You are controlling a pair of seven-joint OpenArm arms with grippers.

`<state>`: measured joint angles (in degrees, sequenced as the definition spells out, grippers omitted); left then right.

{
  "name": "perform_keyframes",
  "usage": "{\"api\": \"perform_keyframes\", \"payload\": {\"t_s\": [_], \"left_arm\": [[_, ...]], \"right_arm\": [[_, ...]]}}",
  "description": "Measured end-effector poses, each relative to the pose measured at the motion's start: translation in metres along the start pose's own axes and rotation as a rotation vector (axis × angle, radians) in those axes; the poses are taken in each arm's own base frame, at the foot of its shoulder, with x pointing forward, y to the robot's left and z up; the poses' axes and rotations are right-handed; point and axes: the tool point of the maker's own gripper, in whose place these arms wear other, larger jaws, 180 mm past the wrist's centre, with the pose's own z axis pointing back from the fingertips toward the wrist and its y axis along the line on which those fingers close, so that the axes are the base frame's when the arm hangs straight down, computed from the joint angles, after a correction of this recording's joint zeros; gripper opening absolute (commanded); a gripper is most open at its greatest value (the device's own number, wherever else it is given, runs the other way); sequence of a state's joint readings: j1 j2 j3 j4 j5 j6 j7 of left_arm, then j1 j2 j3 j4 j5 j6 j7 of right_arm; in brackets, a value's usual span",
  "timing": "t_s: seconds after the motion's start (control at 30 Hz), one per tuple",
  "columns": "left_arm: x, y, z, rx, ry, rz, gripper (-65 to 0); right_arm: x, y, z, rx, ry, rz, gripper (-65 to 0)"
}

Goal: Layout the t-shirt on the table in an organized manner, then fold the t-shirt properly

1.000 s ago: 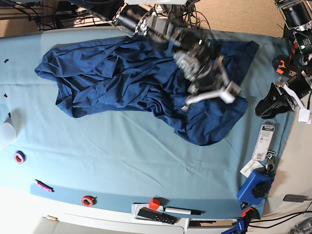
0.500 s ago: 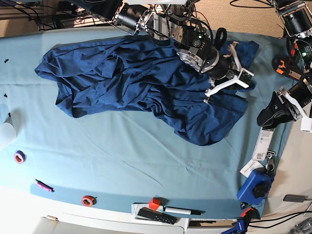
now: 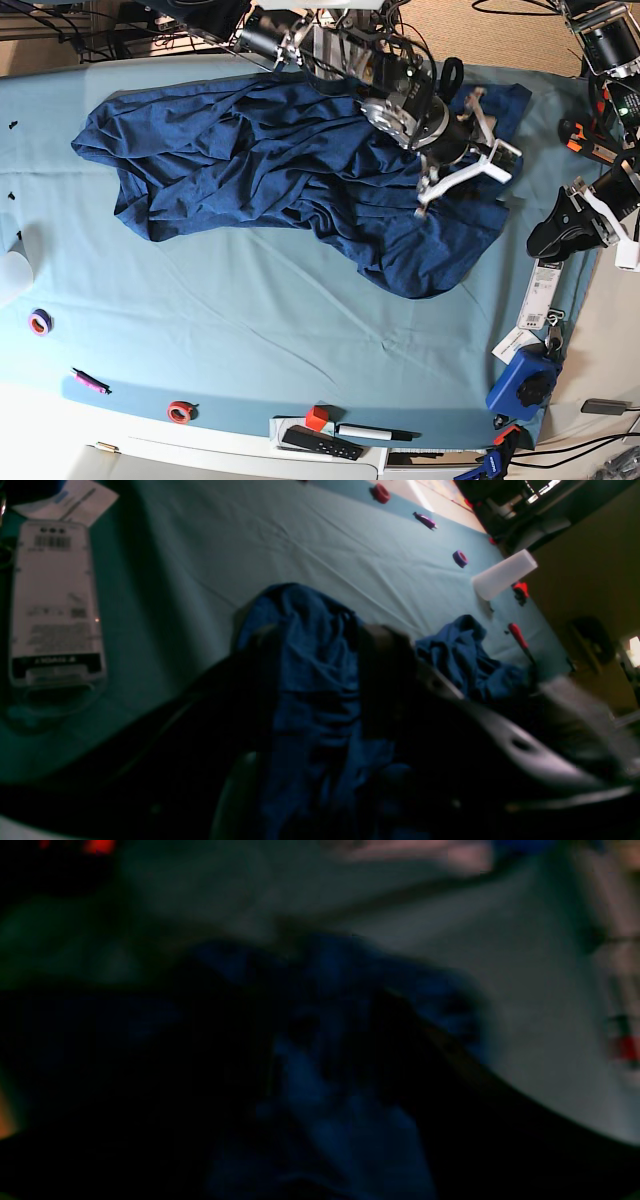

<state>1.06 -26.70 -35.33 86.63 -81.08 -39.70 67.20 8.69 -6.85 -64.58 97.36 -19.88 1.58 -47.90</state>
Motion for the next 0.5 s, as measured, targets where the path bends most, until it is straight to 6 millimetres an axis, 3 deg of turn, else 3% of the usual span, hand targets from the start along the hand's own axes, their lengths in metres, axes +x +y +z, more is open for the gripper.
{"api": "perform_keyframes", "payload": {"t_s": [0.13, 0.23, 0.33, 0.4, 0.5], "left_arm": [[0.0, 0.0, 0.0, 0.001, 0.001, -0.001, -40.5], [-0.003, 0.003, 0.0, 0.016, 0.017, -0.006, -40.5], [-0.004, 0.004, 0.0, 0.021, 0.022, -0.009, -40.5], [0.0, 0.006, 0.003, 0.03, 0.02, -0.019, -40.5], [0.022, 0.018, 0.014, 0.088, 0.005, -0.088, -40.5]], "right_arm": [[0.04, -0.09, 0.043, -0.349, -0.089, -0.041, -34.7], [0.035, -0.151, 0.082, -0.537, -0.068, -0.129, -34.7], [-0.002, -0.193, 0.11, -0.654, -0.013, -0.243, -34.7], [-0.048, -0.207, 0.118, -0.679, 0.093, -0.312, -34.7], [-0.121, -0.222, 0.14, -0.681, 0.249, -0.41, -34.7]]}}
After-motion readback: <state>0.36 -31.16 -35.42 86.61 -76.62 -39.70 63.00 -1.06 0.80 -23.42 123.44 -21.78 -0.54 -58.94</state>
